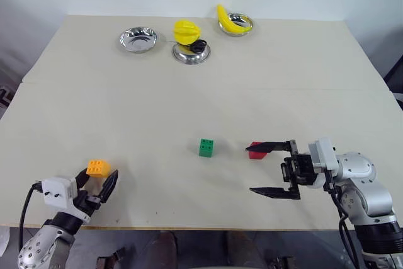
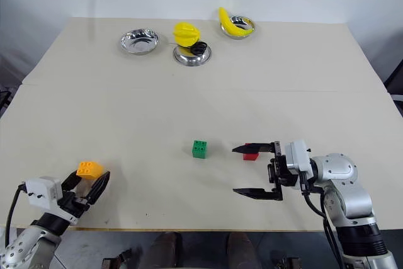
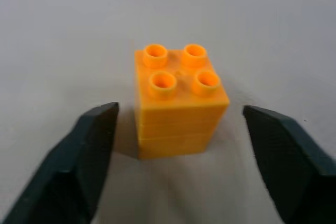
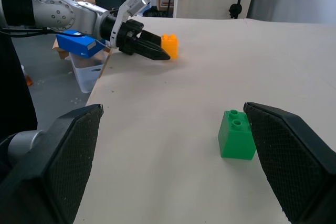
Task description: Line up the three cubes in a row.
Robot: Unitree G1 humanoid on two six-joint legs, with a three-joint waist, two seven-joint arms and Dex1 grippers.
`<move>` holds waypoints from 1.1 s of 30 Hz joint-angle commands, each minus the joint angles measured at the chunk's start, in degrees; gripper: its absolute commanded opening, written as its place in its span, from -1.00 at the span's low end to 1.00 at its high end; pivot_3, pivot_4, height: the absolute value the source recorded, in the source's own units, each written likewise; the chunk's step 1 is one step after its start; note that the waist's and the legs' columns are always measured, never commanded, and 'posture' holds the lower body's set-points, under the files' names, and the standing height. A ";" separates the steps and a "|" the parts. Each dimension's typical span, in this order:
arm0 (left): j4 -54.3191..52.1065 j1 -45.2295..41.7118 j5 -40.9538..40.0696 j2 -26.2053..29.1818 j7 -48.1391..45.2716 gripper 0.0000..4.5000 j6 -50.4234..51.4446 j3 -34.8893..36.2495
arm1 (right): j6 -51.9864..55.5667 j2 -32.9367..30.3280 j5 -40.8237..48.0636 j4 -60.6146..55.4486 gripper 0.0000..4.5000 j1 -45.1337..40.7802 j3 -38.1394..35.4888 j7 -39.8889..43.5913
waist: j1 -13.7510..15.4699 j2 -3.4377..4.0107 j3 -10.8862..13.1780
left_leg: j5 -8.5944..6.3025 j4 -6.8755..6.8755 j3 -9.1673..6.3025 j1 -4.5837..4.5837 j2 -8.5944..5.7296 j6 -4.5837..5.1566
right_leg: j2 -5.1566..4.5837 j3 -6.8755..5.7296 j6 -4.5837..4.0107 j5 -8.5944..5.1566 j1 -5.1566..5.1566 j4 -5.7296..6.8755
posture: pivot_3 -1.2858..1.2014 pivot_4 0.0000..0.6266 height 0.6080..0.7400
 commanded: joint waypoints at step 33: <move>71.83 -66.68 13.25 15.55 -61.75 -0.33 -25.75 -31.21 | 2.39 -5.46 3.11 -13.73 1.00 22.27 -16.16 -9.82 | -0.31 0.15 0.11 | -0.01 0.61 0.09 -0.17 -0.01 0.06 | 0.07 -0.03 -0.03 0.06 -0.15 0.38 | 0.03 -0.52 1.00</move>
